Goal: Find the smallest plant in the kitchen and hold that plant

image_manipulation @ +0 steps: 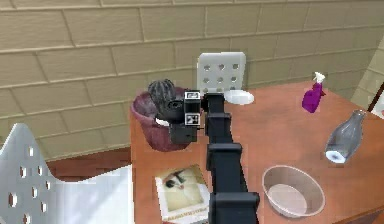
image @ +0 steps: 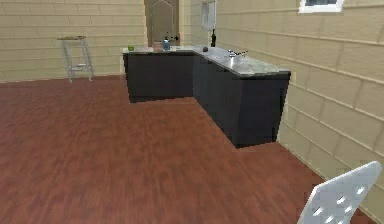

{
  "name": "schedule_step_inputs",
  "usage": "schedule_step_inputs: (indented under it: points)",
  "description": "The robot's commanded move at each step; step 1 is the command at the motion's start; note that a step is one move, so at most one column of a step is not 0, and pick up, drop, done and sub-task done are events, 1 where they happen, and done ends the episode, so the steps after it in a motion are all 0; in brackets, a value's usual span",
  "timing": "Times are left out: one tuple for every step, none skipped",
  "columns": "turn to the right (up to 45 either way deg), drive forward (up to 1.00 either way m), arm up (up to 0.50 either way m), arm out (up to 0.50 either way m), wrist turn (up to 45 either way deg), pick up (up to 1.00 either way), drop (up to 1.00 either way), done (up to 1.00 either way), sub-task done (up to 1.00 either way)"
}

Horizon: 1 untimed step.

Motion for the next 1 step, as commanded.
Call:
schedule_step_inputs:
  points:
    - [0.0,0.0,0.0,0.0,0.0,0.0,0.0,1.0,0.0]
